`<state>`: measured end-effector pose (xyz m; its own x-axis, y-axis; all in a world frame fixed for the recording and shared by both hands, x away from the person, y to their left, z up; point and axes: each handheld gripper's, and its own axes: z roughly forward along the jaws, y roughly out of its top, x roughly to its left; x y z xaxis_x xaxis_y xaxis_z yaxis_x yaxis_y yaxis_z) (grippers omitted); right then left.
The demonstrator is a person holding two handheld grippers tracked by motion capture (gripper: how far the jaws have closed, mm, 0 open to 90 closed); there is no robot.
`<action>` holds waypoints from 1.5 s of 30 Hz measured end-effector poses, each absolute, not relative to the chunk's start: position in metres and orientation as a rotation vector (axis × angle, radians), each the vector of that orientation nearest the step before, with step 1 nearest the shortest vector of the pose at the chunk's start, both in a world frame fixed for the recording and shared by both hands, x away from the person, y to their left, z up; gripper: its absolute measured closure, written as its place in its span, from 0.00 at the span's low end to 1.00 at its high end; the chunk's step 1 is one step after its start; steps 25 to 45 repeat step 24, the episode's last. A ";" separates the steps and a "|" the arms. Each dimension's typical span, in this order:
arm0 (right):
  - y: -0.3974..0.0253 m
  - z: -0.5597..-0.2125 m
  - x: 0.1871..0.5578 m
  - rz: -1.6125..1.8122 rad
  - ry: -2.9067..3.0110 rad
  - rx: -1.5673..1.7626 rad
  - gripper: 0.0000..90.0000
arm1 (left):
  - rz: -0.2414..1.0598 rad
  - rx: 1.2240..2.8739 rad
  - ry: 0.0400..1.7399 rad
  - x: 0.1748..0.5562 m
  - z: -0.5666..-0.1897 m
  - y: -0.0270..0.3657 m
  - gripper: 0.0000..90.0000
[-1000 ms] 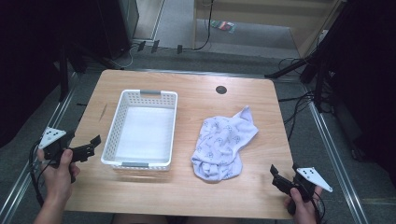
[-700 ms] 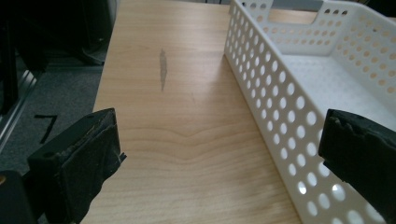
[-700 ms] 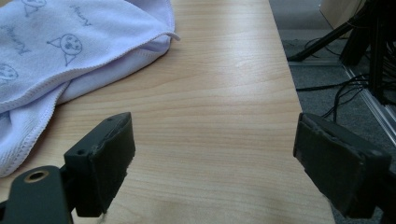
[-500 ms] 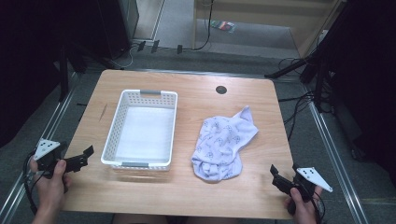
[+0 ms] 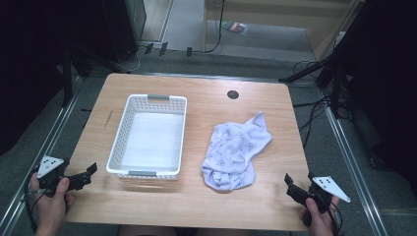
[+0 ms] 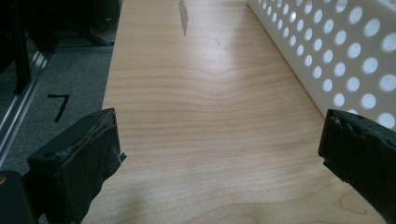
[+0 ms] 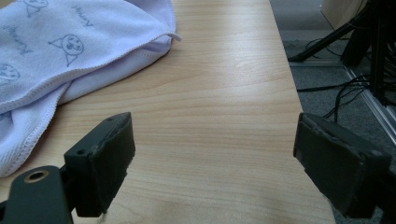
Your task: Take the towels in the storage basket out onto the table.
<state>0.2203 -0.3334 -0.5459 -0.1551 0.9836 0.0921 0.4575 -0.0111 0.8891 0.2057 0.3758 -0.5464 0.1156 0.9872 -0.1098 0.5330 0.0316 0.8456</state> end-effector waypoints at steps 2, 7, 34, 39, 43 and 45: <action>-0.333 -0.546 0.220 1.120 1.668 1.506 0.14 | 0.749 1.617 1.513 0.205 -0.547 0.374 0.00; -0.333 -0.546 0.220 1.120 1.672 1.502 0.14 | 0.772 1.673 1.496 0.207 -0.551 0.365 0.00; -0.333 -0.546 0.220 1.120 1.679 1.496 0.14 | 0.742 1.688 1.519 0.212 -0.553 0.365 0.00; -0.333 -0.546 0.220 1.120 1.679 1.496 0.14 | 0.742 1.688 1.519 0.212 -0.553 0.365 0.00; -0.333 -0.546 0.220 1.120 1.679 1.496 0.14 | 0.742 1.688 1.519 0.212 -0.553 0.365 0.00; -0.333 -0.546 0.220 1.120 1.679 1.496 0.14 | 0.742 1.688 1.519 0.212 -0.553 0.365 0.00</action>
